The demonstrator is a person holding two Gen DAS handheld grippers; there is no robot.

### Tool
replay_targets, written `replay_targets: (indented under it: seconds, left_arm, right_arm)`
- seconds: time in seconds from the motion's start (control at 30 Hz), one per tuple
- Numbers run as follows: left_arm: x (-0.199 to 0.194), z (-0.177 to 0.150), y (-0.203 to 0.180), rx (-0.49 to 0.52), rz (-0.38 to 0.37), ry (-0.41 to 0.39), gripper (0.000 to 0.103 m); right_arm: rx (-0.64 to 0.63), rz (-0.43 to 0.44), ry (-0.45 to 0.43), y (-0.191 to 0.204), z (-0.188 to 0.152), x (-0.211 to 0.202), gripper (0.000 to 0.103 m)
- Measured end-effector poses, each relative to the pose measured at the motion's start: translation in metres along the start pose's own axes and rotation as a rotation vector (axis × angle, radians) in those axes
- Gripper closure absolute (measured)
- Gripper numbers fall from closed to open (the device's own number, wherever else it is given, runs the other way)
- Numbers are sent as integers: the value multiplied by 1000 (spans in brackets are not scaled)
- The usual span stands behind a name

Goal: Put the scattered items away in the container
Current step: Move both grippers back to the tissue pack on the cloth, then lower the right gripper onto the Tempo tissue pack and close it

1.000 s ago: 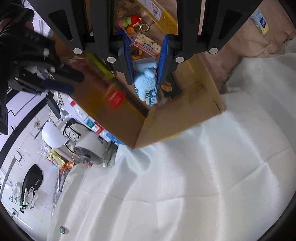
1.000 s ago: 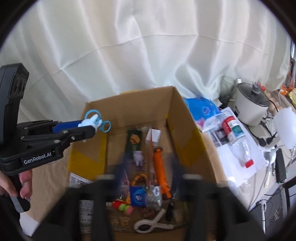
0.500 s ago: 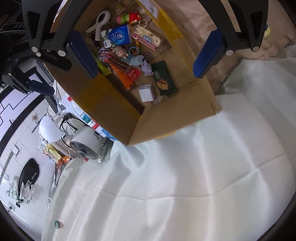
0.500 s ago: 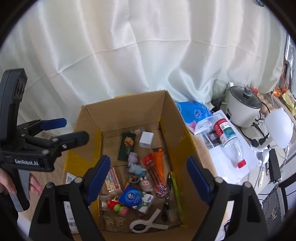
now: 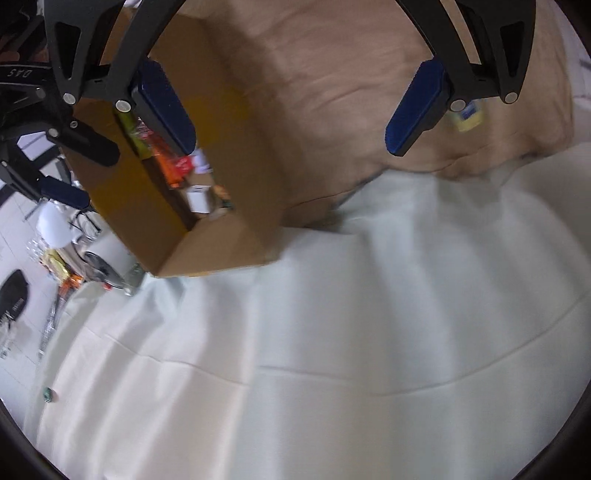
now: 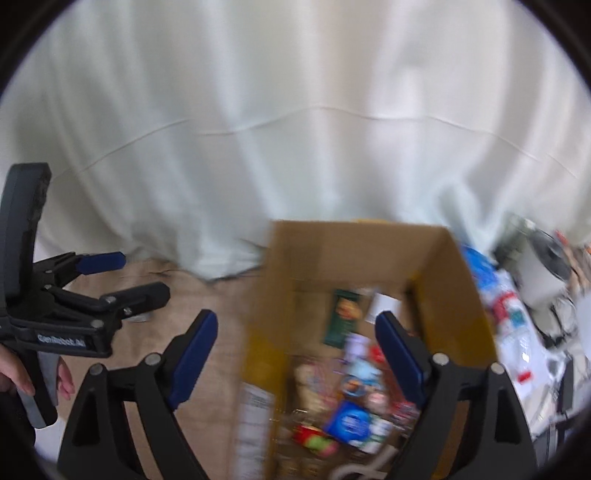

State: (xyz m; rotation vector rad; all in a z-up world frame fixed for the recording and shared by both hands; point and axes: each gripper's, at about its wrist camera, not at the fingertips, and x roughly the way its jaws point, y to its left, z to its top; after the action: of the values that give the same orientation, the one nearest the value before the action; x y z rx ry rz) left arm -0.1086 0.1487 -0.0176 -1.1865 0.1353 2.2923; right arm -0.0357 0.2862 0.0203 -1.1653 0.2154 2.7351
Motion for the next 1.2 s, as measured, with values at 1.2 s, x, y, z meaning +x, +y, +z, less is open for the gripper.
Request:
replay_targets:
  seconds: [1.2]
  left_arm:
    - [-38,-168,261,-447,343,102,0]
  right_arm:
    - [-178,151,280,249,-26,216,12]
